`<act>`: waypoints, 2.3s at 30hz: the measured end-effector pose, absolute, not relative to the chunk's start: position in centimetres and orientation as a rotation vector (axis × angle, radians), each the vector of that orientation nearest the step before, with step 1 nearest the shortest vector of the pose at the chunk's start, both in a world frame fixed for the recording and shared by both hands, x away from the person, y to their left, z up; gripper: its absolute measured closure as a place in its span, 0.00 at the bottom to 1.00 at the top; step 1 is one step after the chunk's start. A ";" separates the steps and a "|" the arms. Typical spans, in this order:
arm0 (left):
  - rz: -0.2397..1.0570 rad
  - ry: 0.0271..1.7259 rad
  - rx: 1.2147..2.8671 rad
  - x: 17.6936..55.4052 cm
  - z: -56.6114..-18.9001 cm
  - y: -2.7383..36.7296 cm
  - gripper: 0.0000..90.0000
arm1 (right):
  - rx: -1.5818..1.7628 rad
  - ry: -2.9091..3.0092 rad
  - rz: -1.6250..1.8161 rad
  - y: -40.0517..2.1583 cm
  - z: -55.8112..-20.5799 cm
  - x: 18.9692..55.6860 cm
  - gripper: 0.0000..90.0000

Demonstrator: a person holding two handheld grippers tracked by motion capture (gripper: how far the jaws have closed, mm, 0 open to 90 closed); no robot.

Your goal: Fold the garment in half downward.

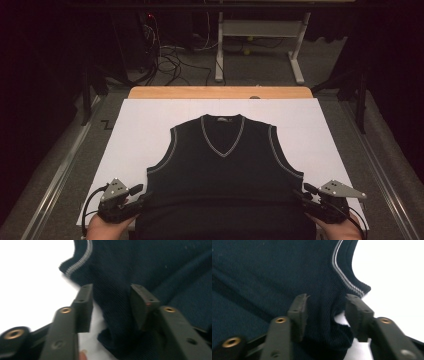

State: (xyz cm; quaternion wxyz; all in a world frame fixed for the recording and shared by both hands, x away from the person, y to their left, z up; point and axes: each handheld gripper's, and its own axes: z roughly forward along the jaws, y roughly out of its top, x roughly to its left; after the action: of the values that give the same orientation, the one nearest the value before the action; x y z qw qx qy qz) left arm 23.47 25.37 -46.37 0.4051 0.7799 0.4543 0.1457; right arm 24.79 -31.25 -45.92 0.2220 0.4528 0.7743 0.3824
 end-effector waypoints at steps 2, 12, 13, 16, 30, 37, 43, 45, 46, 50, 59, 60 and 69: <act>0.374 1.151 1.942 23.7 -46.2 25.6 0.48 | 1.271 2.118 1.072 -31.3 -45.9 25.0 0.49; 0.408 1.137 1.852 26.8 -44.4 25.4 0.33 | 1.296 1.994 1.205 -31.5 -44.8 27.5 0.25; 0.411 1.136 1.840 27.2 -44.2 25.4 0.32 | 1.297 1.988 1.201 -31.4 -44.7 27.9 0.24; 0.423 1.145 1.829 28.5 -43.6 25.1 0.26 | 1.306 1.981 1.197 -31.4 -44.7 28.9 0.18; 0.452 1.158 1.799 31.4 -42.8 23.5 0.00 | 1.277 1.972 1.191 -30.3 -44.4 30.9 0.00; 0.486 1.165 1.813 33.2 -42.2 22.8 0.00 | 1.292 1.967 1.180 -30.4 -44.4 31.6 0.00; 0.473 1.177 1.871 36.1 -41.5 22.1 0.00 | 1.285 1.976 1.166 -30.2 -44.5 32.3 0.00; 0.453 1.191 1.874 37.2 -41.4 22.0 0.00 | 1.289 1.976 1.170 -30.1 -44.6 32.5 0.00; 0.437 1.193 1.872 37.8 -41.4 21.9 0.00 | 1.290 1.979 1.167 -30.0 -44.6 32.6 0.00; 0.418 1.207 1.819 39.8 -41.8 21.7 0.00 | 1.274 1.992 1.157 -29.7 -44.6 33.0 0.00; 0.401 1.332 1.888 44.5 -44.8 20.8 0.07 | 1.275 2.007 1.142 -29.2 -44.5 33.5 0.00; 0.393 1.351 1.903 45.0 -45.1 20.5 0.09 | 1.283 2.009 1.141 -29.2 -44.5 33.6 0.00; 0.363 1.472 1.961 47.7 -47.4 17.9 0.20 | 1.262 2.042 1.119 -28.8 -44.5 33.8 0.00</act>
State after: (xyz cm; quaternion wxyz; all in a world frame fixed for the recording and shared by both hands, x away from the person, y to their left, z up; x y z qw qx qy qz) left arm 47.69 17.86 -47.36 0.3256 0.7480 0.5615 0.1385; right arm 33.76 -28.82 -44.50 0.2442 0.4620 0.7478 0.4097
